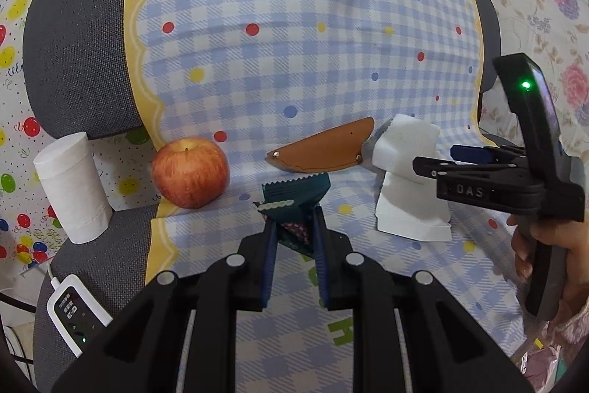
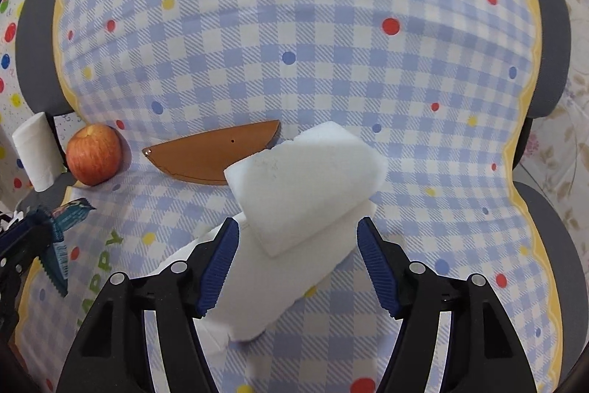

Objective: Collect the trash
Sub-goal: 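Grasp the white foam block with the right gripper and lift it, then carry the wrapper with the left gripper and foam block with the right gripper over the bin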

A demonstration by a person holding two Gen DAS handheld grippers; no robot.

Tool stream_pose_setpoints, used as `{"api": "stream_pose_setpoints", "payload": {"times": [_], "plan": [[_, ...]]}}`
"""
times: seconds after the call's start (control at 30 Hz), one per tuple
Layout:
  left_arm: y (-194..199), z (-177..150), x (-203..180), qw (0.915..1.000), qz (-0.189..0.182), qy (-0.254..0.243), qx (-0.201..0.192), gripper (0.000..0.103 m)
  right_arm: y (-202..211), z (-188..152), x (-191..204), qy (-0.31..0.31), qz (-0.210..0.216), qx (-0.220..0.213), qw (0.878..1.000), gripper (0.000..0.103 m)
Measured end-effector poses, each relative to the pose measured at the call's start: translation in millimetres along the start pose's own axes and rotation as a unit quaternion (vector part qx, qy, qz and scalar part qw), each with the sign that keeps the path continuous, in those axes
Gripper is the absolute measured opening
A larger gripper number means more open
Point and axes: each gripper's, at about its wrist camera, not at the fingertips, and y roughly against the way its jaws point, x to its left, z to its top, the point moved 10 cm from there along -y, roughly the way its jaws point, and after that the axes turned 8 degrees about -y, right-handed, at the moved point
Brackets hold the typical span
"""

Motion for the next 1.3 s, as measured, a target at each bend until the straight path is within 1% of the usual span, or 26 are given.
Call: {"api": "stream_pose_setpoints", "payload": {"times": [0.07,0.1,0.13,0.23,0.37,0.47,0.5,0.6,0.67,0.77,0.9,1.0,1.1,1.17,1.3], "plan": [[-0.3,-0.1,0.5,1.0,0.0,-0.001,-0.001,0.017,-7.8,3.8,1.0,0.008,-0.013,0.008,1.0,0.066],[0.0,0.0,0.5,1.0,0.0,-0.001,-0.001,0.017,-11.9,5.2,1.7,0.011,-0.015,0.014,1.0,0.057],[0.4,0.1,0.5,1.0,0.0,-0.001,-0.002,0.017,-14.2,5.6,2.1,0.013,-0.019,0.018,1.0,0.033],[4.2,-0.4,-0.9,1.0,-0.001,0.0,-0.003,0.017,-8.1,8.6,3.8,0.023,-0.022,0.007,0.999,0.026],[18.0,-0.2,-6.6,0.9999,-0.003,-0.006,-0.011,0.017,26.3,11.2,1.8,0.027,-0.015,-0.029,0.999,0.025],[32.2,0.8,-13.4,0.9997,-0.007,-0.008,-0.021,0.017,63.4,10.5,-6.8,0.007,0.008,-0.06,0.998,0.025],[37.0,0.8,-16.5,0.9996,-0.009,-0.009,-0.025,0.017,70.1,8.1,-8.2,0.002,0.015,-0.062,0.998,0.026],[54.6,-1.3,-35.0,0.9987,-0.026,-0.021,-0.039,0.017,101.6,-10.7,-17.6,-0.015,0.036,-0.067,0.997,0.026],[64.4,-3.8,-49.9,0.9975,-0.045,-0.029,-0.047,0.017,121.7,-26.3,-23.6,-0.025,0.047,-0.07,0.996,0.027],[77.3,-9.1,-76.4,0.9945,-0.074,-0.044,-0.059,0.017,142.9,-46.1,-31.0,-0.033,0.053,-0.075,0.995,0.027],[92.3,-14.9,-106.8,0.9903,-0.1,-0.065,-0.071,0.017,170.2,-73.6,-44.3,-0.048,0.057,-0.081,0.994,0.028],[102.5,-18.3,-130.4,0.9873,-0.114,-0.083,-0.074,0.017,187.3,-94.7,-55.5,-0.055,0.044,-0.087,0.994,0.028],[110.7,-21.9,-152.5,0.9839,-0.127,-0.098,-0.077,0.017,202.8,-116.2,-73.9,-0.061,0.022,-0.092,0.994,0.029],[115.6,-24.9,-170.9,0.9809,-0.138,-0.111,-0.081,0.017,210.2,-128.4,-85.7,-0.07,0.013,-0.092,0.993,0.029],[122.4,-33.6,-206.8,0.9741,-0.162,-0.132,-0.088,0.017,229.4,-157.1,-116.0,-0.086,-0.022,-0.092,0.992,0.029]]}}
